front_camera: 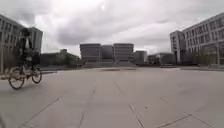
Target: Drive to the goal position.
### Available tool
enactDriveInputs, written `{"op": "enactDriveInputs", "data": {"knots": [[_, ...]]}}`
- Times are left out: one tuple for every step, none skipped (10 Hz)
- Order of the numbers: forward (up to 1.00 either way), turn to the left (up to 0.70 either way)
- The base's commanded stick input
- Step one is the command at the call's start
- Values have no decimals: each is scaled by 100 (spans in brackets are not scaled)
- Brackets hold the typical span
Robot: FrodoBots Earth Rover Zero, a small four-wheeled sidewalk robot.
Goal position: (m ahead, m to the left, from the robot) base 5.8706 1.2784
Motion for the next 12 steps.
{"op": "enactDriveInputs", "data": {"knots": [[100,1],[100,3],[100,32],[100,37],[100,3],[100,0],[100,0],[100,0],[100,0],[100,0],[100,0],[100,0]]}}
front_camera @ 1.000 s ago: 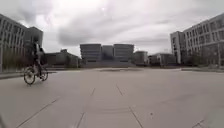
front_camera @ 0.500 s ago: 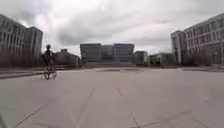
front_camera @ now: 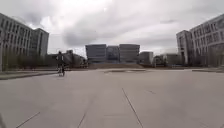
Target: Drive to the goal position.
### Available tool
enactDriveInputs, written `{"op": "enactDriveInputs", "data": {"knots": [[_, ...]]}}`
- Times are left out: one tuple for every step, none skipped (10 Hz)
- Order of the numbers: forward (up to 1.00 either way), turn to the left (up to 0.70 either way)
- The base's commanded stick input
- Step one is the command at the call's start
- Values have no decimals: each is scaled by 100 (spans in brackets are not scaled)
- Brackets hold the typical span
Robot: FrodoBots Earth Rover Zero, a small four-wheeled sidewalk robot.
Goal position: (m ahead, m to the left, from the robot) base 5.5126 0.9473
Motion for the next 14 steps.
{"op": "enactDriveInputs", "data": {"knots": [[100,0],[100,0],[100,0],[100,0],[100,0],[100,0],[100,0],[100,0],[100,0],[100,0],[100,0],[100,0],[100,0],[100,0]]}}
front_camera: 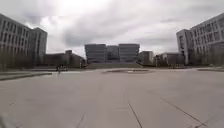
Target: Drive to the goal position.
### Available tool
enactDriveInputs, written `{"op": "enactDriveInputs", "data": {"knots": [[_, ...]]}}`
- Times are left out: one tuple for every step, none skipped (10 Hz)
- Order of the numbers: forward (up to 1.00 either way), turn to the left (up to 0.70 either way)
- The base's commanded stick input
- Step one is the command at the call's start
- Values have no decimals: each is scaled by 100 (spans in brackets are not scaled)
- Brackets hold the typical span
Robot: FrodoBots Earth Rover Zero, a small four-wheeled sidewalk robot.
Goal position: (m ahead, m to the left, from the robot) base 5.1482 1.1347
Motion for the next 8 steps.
{"op": "enactDriveInputs", "data": {"knots": [[100,0],[100,0],[100,0],[100,0],[100,0],[100,0],[100,0],[100,0]]}}
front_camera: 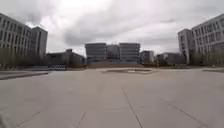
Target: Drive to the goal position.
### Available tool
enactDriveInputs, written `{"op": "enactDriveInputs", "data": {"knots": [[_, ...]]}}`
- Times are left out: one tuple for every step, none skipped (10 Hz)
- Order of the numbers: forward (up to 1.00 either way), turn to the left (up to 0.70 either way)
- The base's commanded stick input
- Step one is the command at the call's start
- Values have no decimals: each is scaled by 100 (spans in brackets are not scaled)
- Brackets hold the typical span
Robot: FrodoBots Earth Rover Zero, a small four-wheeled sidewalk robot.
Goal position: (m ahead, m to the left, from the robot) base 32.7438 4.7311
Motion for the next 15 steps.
{"op": "enactDriveInputs", "data": {"knots": [[100,0],[100,0],[100,0],[100,0],[100,0],[100,0],[100,0],[100,0],[100,0],[100,0],[100,0],[100,0],[100,0],[100,0],[100,0]]}}
